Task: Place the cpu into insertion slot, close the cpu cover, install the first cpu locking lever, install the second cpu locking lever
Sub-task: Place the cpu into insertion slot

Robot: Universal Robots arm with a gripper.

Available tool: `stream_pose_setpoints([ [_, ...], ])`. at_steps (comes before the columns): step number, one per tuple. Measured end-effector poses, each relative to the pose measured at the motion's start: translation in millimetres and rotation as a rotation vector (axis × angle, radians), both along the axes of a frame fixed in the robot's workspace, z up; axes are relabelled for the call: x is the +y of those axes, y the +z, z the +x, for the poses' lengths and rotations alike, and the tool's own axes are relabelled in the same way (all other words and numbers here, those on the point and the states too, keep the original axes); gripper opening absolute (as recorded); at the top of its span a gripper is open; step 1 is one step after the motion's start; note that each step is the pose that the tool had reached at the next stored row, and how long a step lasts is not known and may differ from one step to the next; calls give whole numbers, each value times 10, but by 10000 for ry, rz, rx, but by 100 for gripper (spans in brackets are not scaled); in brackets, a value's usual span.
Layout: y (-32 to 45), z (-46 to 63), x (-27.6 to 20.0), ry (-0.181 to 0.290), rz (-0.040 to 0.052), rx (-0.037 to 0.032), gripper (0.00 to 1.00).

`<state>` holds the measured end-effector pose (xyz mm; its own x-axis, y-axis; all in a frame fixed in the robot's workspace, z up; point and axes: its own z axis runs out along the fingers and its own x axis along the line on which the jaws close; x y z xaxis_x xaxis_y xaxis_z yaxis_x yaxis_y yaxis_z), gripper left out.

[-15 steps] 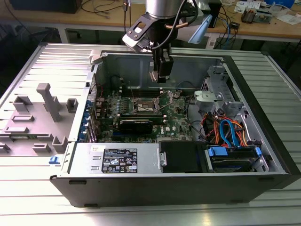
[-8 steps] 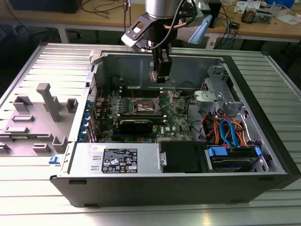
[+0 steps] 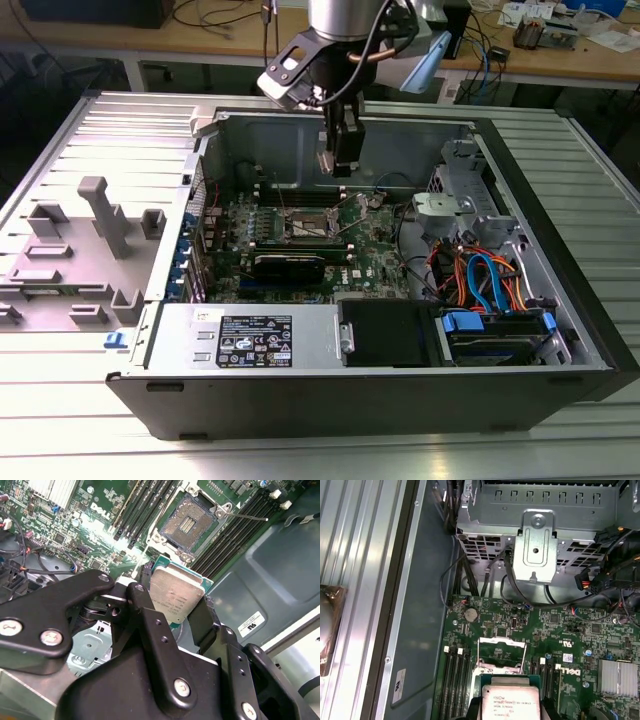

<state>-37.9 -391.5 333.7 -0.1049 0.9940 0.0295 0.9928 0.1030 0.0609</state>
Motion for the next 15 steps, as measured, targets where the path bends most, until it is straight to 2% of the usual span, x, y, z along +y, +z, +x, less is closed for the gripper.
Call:
stream_pose_setpoints([
  [5, -9, -1, 0, -302, -1, 1, 55],
  [15, -17, -2, 0, -352, -1, 0, 55],
])
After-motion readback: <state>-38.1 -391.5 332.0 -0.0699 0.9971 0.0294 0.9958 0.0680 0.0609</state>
